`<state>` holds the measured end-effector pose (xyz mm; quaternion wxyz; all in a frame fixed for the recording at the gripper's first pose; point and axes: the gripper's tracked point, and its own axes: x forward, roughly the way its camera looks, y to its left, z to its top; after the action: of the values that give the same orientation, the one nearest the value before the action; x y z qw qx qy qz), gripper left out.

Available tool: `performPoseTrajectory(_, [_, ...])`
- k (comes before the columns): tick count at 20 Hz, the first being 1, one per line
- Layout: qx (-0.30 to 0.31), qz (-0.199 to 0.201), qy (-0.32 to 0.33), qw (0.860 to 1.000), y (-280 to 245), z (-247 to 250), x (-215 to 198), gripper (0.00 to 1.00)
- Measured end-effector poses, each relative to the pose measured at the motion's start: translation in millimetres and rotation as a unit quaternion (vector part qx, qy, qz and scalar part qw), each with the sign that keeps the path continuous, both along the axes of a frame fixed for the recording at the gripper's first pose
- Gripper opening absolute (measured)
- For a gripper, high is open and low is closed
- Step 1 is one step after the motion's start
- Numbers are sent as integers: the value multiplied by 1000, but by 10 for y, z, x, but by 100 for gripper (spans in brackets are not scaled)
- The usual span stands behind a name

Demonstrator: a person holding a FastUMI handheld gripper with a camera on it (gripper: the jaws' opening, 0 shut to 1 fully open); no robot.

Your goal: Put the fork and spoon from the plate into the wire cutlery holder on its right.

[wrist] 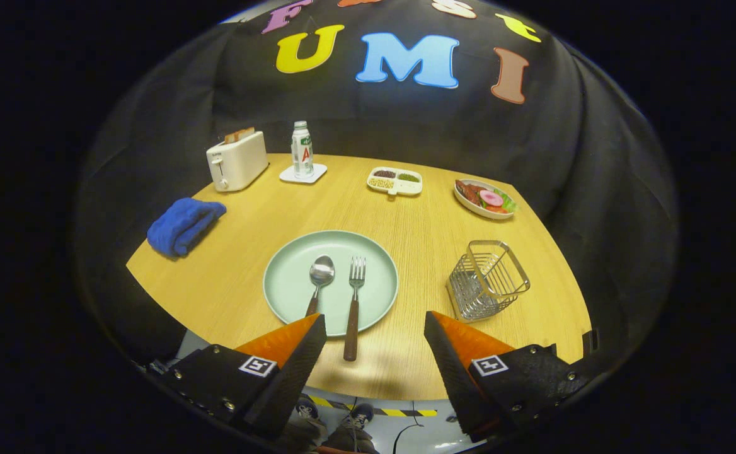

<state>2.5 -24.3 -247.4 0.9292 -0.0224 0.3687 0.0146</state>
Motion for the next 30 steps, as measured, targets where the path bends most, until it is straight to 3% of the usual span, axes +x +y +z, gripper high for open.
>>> performPoseTrajectory(10, [-16, 21, 78, 997, 13, -583, -3, 97])
performPoseTrajectory(17, [-40, 54, 77, 995, -23, -677, 141, 93])
performPoseTrajectory(19, [-50, 71, 84, 993, -5, -745, 157, 74])
performPoseTrajectory(20, [-58, 80, 83, 992, 0, -759, 193, 74])
performPoseTrajectory(23, [-72, 96, 79, 990, 27, -763, 214, 45])
performPoseTrajectory(26, [-74, 102, 70, 990, 34, -663, 244, 37])
performPoseTrajectory(28, [-66, 101, 81, 989, 23, -723, 244, 10])
performPoseTrajectory(30, [-51, 97, 86, 990, 14, -712, 242, 10])
